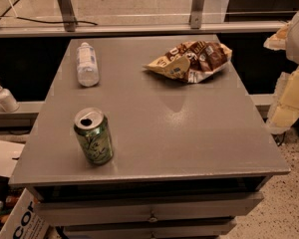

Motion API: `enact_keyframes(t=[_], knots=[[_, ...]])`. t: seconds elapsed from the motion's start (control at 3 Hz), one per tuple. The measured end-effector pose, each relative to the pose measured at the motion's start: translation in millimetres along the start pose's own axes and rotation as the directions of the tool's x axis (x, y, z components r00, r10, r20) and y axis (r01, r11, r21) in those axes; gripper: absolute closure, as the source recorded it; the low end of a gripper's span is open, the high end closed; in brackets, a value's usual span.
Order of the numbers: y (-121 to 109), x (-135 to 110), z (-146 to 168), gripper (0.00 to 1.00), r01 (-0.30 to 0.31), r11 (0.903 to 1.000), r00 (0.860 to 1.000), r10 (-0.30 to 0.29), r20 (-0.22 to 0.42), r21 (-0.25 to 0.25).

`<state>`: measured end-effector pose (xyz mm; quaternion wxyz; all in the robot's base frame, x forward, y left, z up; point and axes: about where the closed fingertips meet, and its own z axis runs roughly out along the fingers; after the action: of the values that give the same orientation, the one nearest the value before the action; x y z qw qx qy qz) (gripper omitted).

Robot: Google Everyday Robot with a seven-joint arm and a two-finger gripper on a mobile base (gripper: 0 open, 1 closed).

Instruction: Pick green can

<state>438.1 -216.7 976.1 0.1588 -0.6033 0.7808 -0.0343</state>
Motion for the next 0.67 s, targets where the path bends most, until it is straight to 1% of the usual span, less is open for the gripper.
enact_keyframes(t=[0.33, 0.67], knots=[[0.0, 0.0, 0.0, 0.00, 0.000, 1.0000, 1.000, 0.000, 0.000, 0.000], [2.7, -6.6, 15.5, 0.00, 0.018, 0.9990, 0.997, -0.015, 0.076, -0.040]])
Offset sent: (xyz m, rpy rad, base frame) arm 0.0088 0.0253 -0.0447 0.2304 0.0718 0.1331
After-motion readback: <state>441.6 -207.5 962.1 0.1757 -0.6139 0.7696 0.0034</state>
